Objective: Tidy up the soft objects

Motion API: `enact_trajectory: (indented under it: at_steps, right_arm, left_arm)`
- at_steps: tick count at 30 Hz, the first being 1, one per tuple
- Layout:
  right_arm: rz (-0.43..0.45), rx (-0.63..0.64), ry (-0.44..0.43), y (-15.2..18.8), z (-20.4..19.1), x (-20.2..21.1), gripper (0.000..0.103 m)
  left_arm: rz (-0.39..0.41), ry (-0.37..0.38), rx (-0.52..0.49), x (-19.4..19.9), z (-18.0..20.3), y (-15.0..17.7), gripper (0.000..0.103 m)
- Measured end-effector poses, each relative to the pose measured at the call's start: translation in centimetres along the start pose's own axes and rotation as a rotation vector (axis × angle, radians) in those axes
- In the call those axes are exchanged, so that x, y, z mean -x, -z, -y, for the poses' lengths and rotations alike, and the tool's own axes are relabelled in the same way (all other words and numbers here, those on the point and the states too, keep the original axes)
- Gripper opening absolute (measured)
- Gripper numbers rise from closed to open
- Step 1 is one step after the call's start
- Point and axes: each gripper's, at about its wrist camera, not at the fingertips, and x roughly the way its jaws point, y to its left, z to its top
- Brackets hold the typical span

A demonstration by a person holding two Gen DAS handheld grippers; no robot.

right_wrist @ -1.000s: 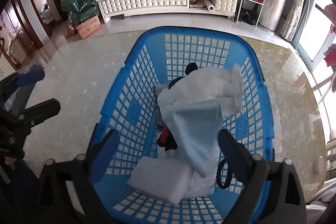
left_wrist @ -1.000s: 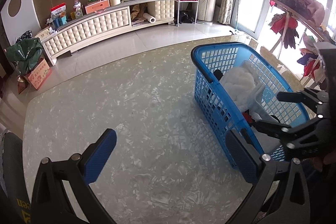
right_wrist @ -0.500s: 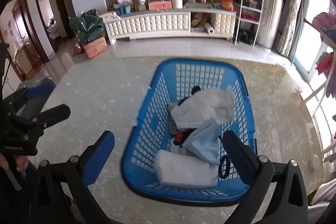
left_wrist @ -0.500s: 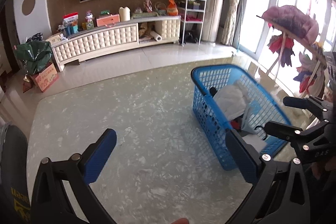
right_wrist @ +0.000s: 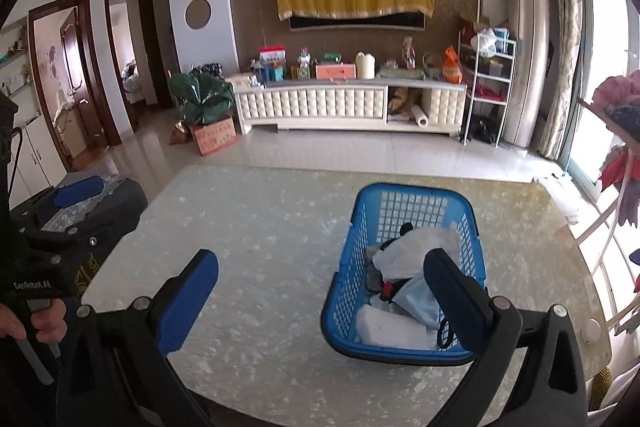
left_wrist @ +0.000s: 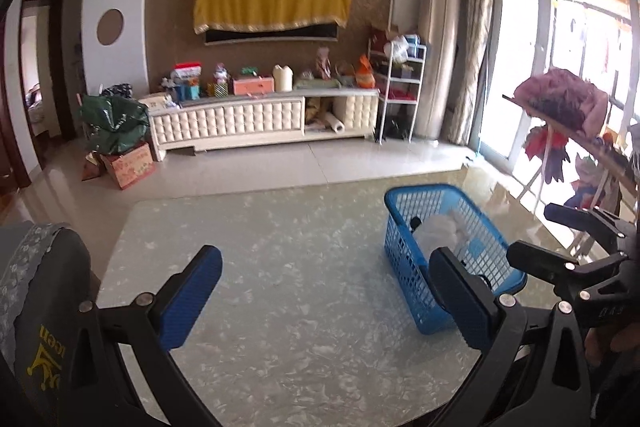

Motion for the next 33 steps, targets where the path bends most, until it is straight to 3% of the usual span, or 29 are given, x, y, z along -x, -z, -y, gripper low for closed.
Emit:
enact_trajectory:
  at_steps: [11,33]
  right_arm:
    - [0.094,0.004,0.023,0.4,-2.2,1.0,0.103]
    - [0.103,0.043,0.005,0.6,-2.0,1.4,0.103]
  left_arm:
    - [0.063,-0.026,0.003,3.9,-0.2,0.4,0.103]
    - [0.087,-0.036,-0.006,6.6,0.0,0.9,0.103]
